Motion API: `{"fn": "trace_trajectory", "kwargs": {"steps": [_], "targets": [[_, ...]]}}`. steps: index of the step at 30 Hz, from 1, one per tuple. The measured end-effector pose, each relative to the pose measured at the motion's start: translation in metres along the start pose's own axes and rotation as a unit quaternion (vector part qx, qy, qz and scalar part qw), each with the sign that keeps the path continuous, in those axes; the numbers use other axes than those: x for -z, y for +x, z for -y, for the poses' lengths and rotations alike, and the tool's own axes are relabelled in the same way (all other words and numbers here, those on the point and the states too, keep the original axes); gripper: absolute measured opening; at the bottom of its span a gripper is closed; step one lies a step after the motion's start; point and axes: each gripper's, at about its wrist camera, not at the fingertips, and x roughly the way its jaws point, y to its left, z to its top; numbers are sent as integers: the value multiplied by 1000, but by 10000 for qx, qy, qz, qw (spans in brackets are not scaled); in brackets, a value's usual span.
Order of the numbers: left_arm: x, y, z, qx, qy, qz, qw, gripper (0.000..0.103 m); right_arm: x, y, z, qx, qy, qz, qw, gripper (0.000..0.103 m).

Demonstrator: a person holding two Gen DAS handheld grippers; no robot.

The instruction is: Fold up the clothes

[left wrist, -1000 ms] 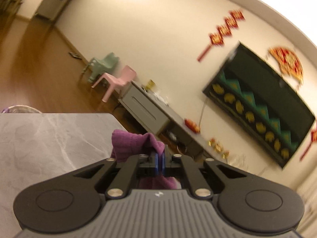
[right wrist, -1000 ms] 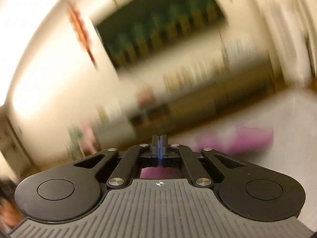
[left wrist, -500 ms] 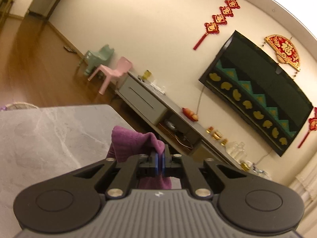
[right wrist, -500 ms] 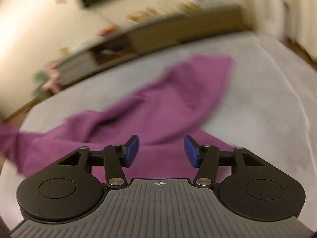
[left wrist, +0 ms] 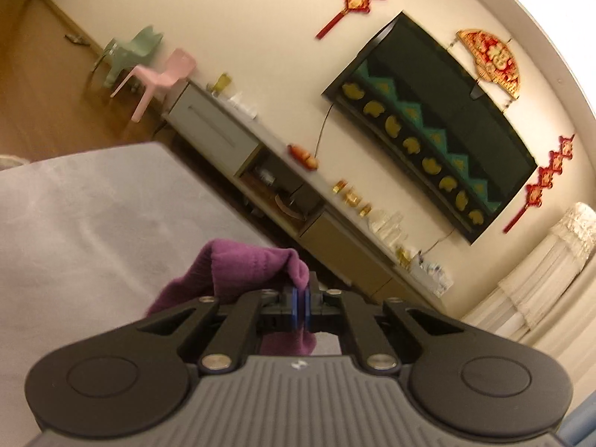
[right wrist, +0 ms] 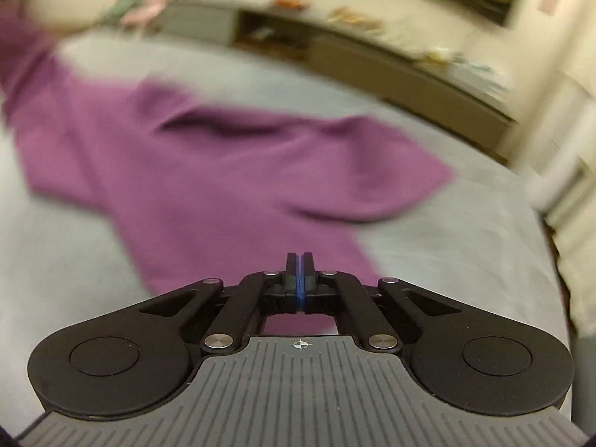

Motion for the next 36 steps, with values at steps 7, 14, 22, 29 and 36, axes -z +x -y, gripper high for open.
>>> {"fn": "trace_trajectory", "kwargs": {"steps": [7,14,22,29,36], "targets": [[32,-8,-71,-1424,-286,-1156,9826,5,40,-15,67,-525,1934,-357,9791,19],[57,10,-47,-1104,-442,-1004,9878,26,48,20,52,-1416,3437,-407,9274,81],[79,49,-22,-1401,13,-1350,9809,46,31,58,40,-1054,3162,-310,9423,5],[79,64,-45,-1619,42,-1705,9720,16,25,-110,26,276,1368,2469,9590,3],[74,46,-27,-1539,-95,-1647,9742,27,88,-74,44,1001,1295,303,9861,54]]}}
